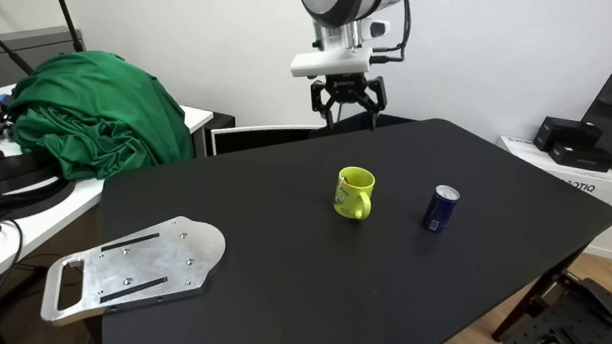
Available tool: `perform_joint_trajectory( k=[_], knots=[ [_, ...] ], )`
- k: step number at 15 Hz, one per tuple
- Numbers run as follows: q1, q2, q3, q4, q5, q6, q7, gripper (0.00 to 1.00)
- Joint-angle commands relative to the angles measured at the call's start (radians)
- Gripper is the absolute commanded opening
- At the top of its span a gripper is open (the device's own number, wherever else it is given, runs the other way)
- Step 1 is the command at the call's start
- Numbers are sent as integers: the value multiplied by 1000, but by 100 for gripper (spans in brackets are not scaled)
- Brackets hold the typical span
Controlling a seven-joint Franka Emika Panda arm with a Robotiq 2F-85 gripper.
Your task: Remove the orange thing from the mug and put it on the table
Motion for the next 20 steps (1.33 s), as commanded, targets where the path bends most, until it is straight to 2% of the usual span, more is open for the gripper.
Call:
perform_joint_trajectory(
  k=[1, 5, 18, 20],
  knots=[
    [24, 12, -27, 1, 49, 15, -46, 100],
    [17, 21, -28, 4, 79, 26, -87, 100],
    [28, 25, -40, 5, 71, 30, -87, 100],
    [16, 33, -36, 7, 110, 33, -116, 100]
  ],
)
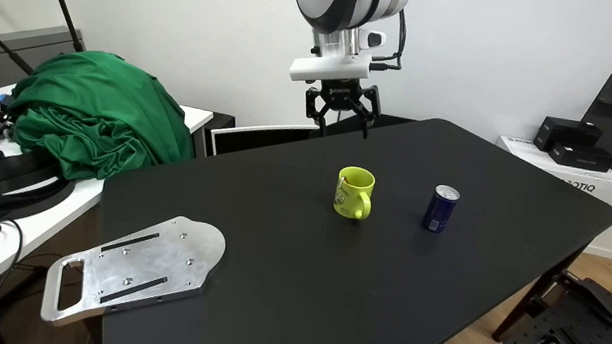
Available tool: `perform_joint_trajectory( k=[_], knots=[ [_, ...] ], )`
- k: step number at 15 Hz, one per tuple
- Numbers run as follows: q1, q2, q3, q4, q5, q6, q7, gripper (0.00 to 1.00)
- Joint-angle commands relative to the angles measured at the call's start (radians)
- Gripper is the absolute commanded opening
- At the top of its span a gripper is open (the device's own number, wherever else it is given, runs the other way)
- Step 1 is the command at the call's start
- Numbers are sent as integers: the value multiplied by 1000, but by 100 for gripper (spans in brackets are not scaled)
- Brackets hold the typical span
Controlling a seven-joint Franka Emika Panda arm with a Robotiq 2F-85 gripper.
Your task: Remove the orange thing from the mug and put it on the table
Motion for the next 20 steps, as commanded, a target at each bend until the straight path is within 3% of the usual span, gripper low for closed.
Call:
perform_joint_trajectory(
  k=[1, 20],
  knots=[
    [-1, 18, -17, 8, 60, 11, -42, 100],
    [-89, 194, -43, 60, 463, 7, -239, 100]
  ],
)
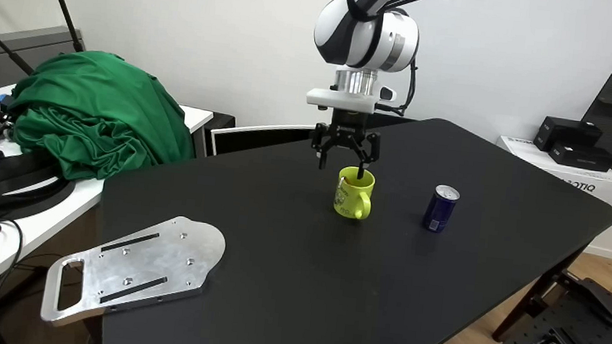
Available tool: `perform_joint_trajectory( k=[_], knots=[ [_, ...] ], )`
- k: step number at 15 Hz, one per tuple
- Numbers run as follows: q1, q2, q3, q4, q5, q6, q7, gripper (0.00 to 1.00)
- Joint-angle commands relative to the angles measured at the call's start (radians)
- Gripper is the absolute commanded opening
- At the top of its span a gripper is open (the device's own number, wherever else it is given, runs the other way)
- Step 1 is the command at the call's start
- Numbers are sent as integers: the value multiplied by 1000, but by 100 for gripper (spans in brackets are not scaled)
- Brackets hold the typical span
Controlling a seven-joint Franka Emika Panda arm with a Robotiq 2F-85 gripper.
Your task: Remove the orange thing from the mug and put it on the table
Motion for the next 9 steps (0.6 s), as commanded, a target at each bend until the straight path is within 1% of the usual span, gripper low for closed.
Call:
perform_joint_trajectory(
  k=[1, 6, 7, 8, 9],
  knots=[
    [-11, 31, -1, 42, 61, -27, -38, 100],
    [-5, 51, -6, 49, 79, -41, -43, 100],
    [-2, 52, -8, 46, 77, -37, -39, 75],
    [2, 53, -10, 43, 72, -32, -35, 73],
    [3, 54, -10, 44, 72, -34, -35, 67]
  ],
)
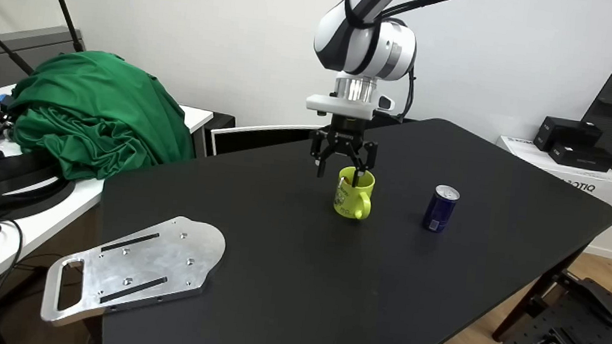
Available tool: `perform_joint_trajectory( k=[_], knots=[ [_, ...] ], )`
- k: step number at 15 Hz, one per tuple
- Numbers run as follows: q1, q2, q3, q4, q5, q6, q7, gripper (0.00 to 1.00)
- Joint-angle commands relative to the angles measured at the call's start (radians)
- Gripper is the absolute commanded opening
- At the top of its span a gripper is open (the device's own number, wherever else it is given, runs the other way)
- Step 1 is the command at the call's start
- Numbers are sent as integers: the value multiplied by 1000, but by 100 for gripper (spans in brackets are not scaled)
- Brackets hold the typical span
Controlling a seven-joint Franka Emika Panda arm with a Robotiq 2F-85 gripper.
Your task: Remove the orange thing from the mug and put it on the table
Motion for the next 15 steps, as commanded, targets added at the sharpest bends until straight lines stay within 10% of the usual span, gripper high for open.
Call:
perform_joint_trajectory(
  k=[1, 9, 15],
  knots=[
    [9, 20, -9, 31, 13, -23, -3, 60],
    [26, 33, -12, 35, -2, -29, 5, 5],
    [38, 20, -14, 34, -14, -38, 9, 1]
  ],
)
